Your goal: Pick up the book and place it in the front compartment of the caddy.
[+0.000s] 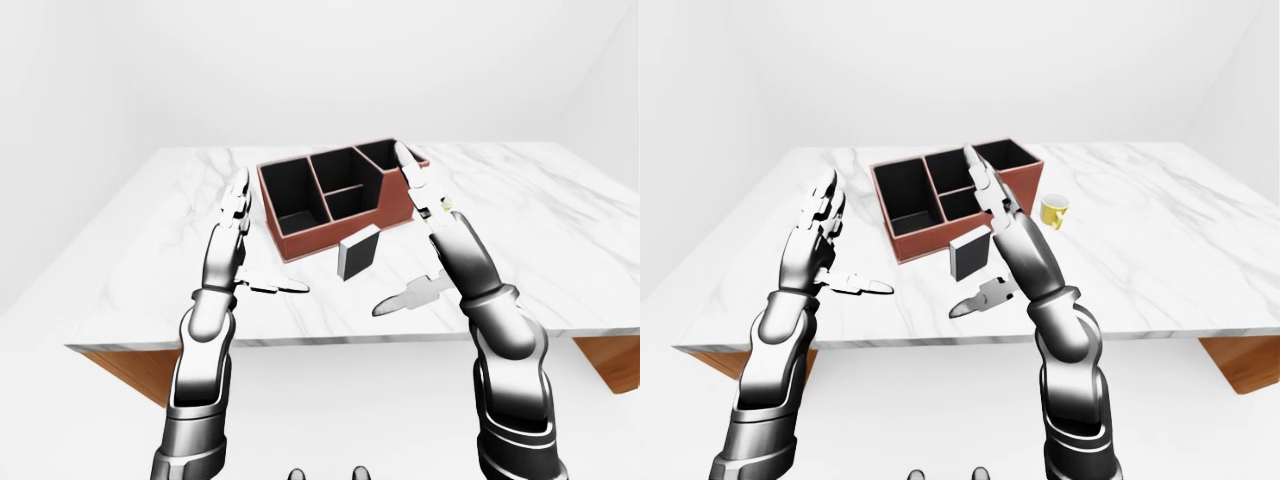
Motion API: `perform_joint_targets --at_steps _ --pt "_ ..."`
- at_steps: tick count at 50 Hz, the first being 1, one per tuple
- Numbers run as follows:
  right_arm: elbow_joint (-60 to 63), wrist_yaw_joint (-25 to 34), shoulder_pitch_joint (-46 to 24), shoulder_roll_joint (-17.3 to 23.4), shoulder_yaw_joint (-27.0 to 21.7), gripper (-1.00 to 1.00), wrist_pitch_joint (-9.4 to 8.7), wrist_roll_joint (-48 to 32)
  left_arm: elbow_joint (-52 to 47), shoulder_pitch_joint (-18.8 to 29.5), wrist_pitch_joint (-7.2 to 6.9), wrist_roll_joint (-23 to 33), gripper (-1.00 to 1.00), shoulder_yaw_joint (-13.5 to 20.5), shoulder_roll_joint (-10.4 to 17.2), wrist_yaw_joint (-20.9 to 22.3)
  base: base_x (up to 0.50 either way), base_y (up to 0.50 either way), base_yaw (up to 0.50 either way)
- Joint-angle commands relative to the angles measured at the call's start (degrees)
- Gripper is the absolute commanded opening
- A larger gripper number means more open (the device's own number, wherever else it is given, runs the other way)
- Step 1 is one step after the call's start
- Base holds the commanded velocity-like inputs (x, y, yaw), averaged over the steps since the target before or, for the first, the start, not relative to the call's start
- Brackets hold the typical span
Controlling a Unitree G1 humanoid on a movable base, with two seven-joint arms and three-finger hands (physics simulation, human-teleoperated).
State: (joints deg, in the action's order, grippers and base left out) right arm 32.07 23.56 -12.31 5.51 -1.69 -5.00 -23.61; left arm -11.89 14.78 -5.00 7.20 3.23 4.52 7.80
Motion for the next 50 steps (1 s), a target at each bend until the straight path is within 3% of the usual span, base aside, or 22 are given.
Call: perform_joint_targets --at_steps 1,50 --pt "0.1 0.2 0.1 -0.1 0.0 1.0 0.0 -0.5 -0.1 -0.1 0.0 0.0 1.0 0.1 0.0 0.0 0.2 0.0 0.0" --pt "-0.5 -0.1 1.5 -0.9 1.1 1.0 0.0 -2.4 -0.4 -0.4 0.0 0.1 1.0 -0.1 -0.1 0.4 0.19 0.0 0.0"
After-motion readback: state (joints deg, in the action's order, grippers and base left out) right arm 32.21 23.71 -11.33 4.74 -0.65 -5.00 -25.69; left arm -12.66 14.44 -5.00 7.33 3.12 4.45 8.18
